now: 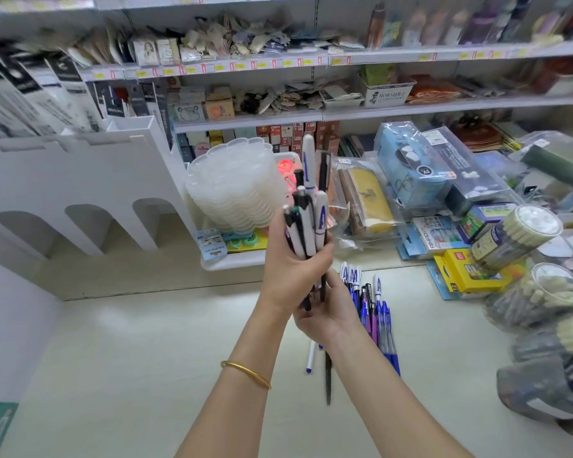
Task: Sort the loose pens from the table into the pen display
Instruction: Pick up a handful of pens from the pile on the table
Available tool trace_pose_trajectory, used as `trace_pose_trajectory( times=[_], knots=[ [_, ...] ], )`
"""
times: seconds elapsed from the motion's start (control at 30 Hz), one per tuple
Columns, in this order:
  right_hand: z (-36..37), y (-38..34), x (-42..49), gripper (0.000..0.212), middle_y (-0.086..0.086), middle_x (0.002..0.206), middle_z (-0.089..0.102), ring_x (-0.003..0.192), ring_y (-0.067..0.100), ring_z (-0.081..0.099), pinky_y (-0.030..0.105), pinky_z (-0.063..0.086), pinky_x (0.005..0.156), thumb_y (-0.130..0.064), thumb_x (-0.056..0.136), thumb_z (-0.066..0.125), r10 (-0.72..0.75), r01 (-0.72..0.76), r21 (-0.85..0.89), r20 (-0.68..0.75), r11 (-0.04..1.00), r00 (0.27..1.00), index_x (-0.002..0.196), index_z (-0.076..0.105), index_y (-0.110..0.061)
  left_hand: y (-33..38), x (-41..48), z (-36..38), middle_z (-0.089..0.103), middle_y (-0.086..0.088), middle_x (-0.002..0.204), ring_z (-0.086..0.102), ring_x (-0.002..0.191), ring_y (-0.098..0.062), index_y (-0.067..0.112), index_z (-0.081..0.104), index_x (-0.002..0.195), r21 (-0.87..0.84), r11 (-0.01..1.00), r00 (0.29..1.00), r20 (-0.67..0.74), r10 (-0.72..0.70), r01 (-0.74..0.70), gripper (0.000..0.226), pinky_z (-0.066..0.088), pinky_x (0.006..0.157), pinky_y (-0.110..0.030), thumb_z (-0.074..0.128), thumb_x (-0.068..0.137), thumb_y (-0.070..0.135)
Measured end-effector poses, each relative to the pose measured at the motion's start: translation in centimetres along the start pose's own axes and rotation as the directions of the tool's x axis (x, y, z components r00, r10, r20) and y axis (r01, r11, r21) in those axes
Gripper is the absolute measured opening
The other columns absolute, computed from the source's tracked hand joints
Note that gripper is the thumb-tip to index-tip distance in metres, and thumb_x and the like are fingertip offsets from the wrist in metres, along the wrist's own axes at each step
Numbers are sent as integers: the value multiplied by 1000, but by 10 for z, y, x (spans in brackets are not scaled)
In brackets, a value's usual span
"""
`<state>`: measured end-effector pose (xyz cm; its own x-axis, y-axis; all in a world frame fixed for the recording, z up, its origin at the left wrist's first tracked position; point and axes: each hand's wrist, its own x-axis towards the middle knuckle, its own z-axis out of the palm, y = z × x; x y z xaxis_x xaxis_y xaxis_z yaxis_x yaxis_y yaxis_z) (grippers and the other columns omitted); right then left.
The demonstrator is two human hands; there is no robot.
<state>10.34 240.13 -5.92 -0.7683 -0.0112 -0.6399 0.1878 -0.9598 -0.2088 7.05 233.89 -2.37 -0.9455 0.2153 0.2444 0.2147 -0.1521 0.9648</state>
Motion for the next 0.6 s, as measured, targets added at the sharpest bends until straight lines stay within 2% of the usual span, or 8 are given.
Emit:
trace_pose_trajectory(
  times=[0.07,0.13,0.2,0.27,0.33,0.4,0.5,0.6],
  knots=[
    [3,-1,2,18,-2,85,74,78,10,70,21,51,80,-28,81,66,27,-24,-35,86,999,996,80,76,-14,-3,-4,2,65,-6,105,66,96,-13,21,50,117,9,1000,1000,-8,4,-4,56,53,82,-25,72,71,-1],
    [4,-2,6,24,-2,98,73,96,10,66,22,42,99,-32,78,67,36,-32,-44,115,999,993,94,75,-16,-4,-5,2,61,-10,115,64,105,-12,18,46,125,3,1000,1000,-9,-1,1,64,52,87,-24,72,70,0],
    [2,-5,10,32,-2,102,73,102,11,65,23,38,105,-34,72,75,20,-15,-47,108,999,994,99,74,-17,-6,-6,3,64,-5,111,64,105,-11,13,46,128,-26,999,999,-28,-43,42,67,53,89,-27,74,70,-5],
    [0,-7,15,57,-1,103,72,101,12,65,24,33,107,-32,44,92,-5,12,-44,147,999,989,97,75,-16,-10,-8,7,67,-2,104,66,103,-18,9,48,126,-80,993,993,-70,-94,89,66,54,91,-35,73,69,-11],
    [-1,-8,19,72,-2,105,71,102,12,64,23,28,109,-29,27,96,-16,29,-56,216,998,976,95,76,-18,-13,-10,13,69,-2,97,67,99,-26,6,50,119,-173,976,981,-120,-154,132,60,55,89,-45,68,64,-9],
    [-2,-8,23,69,-2,105,70,100,11,65,21,32,103,-29,30,94,-24,45,-78,254,996,967,96,75,-19,-13,-12,18,69,-2,92,67,97,-29,5,51,113,-207,964,970,-142,-197,166,54,54,88,-46,64,62,-7],
    [-5,-6,18,45,0,111,68,107,15,62,26,40,91,-34,61,78,-35,61,-121,208,991,977,103,74,-18,-13,-14,16,69,2,93,66,98,-21,10,53,115,-167,969,969,-138,-205,181,52,52,90,-44,63,67,-7],
    [-5,-3,9,36,2,116,68,111,16,62,29,48,89,-32,78,64,-24,52,-126,213,991,977,109,73,-15,-11,-12,10,66,-7,109,64,106,-23,11,51,124,-101,980,977,-113,-181,170,56,50,95,-48,67,72,0]
  ],
)
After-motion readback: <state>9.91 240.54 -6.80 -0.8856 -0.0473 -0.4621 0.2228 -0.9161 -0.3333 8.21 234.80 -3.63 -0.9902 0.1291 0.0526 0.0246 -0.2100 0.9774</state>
